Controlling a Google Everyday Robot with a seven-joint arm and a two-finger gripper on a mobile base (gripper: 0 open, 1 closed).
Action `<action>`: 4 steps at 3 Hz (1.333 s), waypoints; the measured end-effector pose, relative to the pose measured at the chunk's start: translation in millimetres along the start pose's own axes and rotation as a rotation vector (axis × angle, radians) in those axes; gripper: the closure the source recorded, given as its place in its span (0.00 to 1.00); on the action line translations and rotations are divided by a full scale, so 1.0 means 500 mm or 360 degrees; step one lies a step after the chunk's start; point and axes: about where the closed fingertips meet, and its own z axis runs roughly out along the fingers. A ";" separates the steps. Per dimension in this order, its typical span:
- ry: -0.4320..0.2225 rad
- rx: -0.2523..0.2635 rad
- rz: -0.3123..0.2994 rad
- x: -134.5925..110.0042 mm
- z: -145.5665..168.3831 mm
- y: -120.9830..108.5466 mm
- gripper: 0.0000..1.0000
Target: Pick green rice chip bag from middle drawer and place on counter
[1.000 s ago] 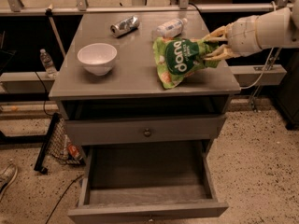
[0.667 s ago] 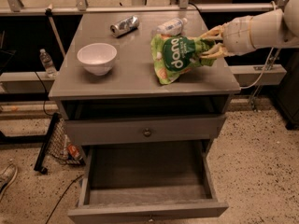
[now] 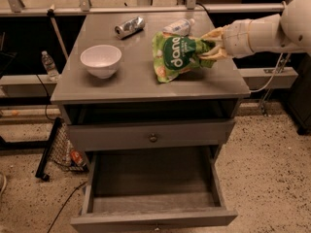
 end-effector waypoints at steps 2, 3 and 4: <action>-0.0012 -0.0010 0.0000 -0.004 0.012 0.004 0.15; -0.0018 -0.0016 0.0000 -0.006 0.018 0.006 0.00; -0.0018 -0.0016 0.0000 -0.006 0.018 0.006 0.00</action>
Offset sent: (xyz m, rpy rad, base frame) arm 0.0005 0.0024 -0.0014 0.0008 0.0019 0.0035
